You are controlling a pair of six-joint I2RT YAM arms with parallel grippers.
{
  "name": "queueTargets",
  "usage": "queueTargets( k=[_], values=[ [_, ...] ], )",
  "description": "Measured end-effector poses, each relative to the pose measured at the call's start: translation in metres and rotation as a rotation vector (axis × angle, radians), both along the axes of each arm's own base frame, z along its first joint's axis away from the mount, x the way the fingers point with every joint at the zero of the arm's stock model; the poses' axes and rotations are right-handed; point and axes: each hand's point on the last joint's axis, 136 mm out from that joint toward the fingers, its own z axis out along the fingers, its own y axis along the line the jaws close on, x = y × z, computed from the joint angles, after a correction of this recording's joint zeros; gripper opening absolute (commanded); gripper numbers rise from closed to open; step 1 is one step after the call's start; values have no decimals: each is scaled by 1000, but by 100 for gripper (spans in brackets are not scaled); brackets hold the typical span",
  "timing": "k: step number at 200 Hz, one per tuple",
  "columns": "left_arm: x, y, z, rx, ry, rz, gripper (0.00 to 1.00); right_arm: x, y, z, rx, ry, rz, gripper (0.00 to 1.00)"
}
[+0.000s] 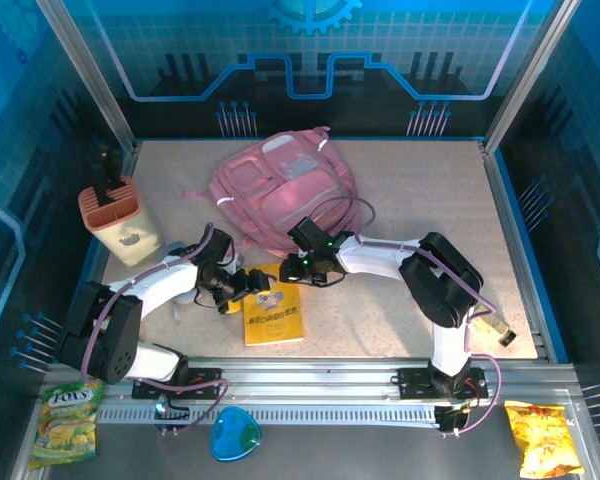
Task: Pack the student bag
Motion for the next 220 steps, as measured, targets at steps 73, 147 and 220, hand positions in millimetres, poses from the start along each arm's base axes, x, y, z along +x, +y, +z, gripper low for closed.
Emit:
queueTargets(
  k=[73,147,220],
  values=[
    [2,-14,31,-114,-66,-10,57,0,-13,-10,-35,16,-32,33],
    [8,-19,23,-150,-53,25,37,1,-15,-11,-33,20,-43,32],
    [10,-11,34,-116,-101,59,0,-6,-35,14,28,-75,-83,57]
  ],
)
